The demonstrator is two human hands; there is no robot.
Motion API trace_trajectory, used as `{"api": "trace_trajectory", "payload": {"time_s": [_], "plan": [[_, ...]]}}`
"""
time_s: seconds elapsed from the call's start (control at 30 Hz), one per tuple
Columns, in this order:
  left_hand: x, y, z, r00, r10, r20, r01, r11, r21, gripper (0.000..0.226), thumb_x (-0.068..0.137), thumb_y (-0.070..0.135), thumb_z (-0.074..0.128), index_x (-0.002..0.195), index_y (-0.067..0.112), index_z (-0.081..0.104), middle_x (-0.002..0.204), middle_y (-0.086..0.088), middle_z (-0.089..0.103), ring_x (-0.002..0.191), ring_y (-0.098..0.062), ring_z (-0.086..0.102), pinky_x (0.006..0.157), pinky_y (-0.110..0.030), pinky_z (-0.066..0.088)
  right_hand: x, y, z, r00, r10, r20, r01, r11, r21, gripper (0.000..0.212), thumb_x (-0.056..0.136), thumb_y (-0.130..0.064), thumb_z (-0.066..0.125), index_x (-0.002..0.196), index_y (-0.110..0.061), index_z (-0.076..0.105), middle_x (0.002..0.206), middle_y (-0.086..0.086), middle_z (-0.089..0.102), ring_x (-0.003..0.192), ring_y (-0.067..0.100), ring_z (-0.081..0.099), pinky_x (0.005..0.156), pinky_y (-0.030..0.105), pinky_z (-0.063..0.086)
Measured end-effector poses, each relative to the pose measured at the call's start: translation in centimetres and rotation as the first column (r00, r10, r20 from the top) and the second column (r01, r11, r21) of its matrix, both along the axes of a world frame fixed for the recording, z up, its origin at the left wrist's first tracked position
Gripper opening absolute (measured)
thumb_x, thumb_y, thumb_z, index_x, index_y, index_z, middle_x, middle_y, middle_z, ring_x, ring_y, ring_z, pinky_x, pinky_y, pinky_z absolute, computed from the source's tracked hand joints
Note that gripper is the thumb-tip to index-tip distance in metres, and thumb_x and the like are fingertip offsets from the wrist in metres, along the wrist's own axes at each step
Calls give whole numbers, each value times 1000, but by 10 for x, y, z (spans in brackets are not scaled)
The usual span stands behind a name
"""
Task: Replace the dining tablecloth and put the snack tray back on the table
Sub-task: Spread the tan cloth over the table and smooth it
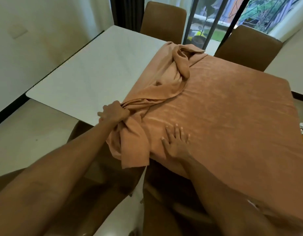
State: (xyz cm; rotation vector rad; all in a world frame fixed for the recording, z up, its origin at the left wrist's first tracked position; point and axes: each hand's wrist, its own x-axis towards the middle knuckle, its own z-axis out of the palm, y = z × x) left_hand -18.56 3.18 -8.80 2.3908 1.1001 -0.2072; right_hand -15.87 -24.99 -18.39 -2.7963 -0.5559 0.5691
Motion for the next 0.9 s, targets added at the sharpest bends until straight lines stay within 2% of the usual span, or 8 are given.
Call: {"api": "trace_trajectory", "payload": {"time_s": [0.13, 0.2, 0.27, 0.37, 0.47, 0.57, 0.73, 0.9], "plan": [[-26, -1, -16, 991, -71, -114, 65, 997, -52, 76, 79, 63, 59, 140, 22, 40, 140, -13, 45, 131, -37, 38, 105, -56, 30, 6, 13, 10, 998, -57, -41, 55, 997, -59, 65, 97, -63, 29, 156, -38, 17, 168, 5, 2, 154, 32, 3, 119, 62, 1], [-32, -14, -18, 990, -110, -93, 104, 992, -66, 102, 72, 79, 60, 150, 23, 27, 148, -14, 34, 137, -39, 33, 109, -59, 26, 5, 31, 19, 994, -89, 58, 90, 996, -15, 57, 94, -58, 35, 145, -32, 32, 159, 10, 24, 145, 37, 25, 116, 62, 17], [-34, -29, -20, 985, -152, -79, 147, 987, -59, 109, 72, 75, 64, 154, 21, 17, 154, -17, 28, 140, -42, 29, 113, -60, 22, 1, 52, 25, 988, -82, 132, 70, 993, 90, 55, 95, -54, 36, 144, -29, 36, 156, 10, 31, 142, 36, 31, 117, 58, 22], [-37, -35, -19, 978, -189, -85, 196, 977, 81, 83, 83, 62, 62, 145, 15, 33, 147, -15, 37, 131, -38, 39, 108, -52, 32, -14, 81, 14, 995, 5, 96, -20, 986, 163, 60, 101, -53, 28, 156, -28, 24, 166, 7, 15, 153, 32, 11, 122, 56, 6], [-39, -24, -18, 971, -237, 11, 234, 965, 122, 51, 92, 49, 60, 126, 15, 45, 127, -9, 51, 112, -32, 52, 97, -47, 42, -29, 88, -5, 994, 22, 106, -33, 994, 104, 61, 104, -56, 19, 160, -35, 10, 170, 3, -2, 155, 28, -8, 120, 55, -12], [-34, 2, -8, 971, -238, 34, 235, 969, 74, 40, 90, 40, 64, 115, 13, 50, 111, -8, 60, 97, -30, 60, 84, -41, 49, -33, 90, -12, 986, 3, 165, -16, 997, 77, 62, 103, -60, 19, 160, -36, 13, 170, 3, 4, 155, 28, -3, 120, 54, -10], [-22, 63, 9, 990, -58, 126, 80, 980, -182, 29, 81, 12, 62, 110, 12, 60, 107, -12, 64, 89, -27, 59, 74, -36, 47, -30, 93, -13, 985, -48, 168, 37, 997, 71, 67, 93, -62, 16, 153, -37, 29, 167, 3, 17, 154, 28, 5, 120, 56, -9], [-25, 117, 9, 981, -153, 122, 188, 911, -367, 40, 84, 11, 61, 120, 21, 49, 106, -5, 58, 89, -19, 58, 65, -31, 45, -32, 121, -4, 958, -228, 175, 201, 966, 160, 49, 94, -48, 37, 139, -31, 47, 159, 7, 35, 151, 30, 19, 120, 63, 2]]}}
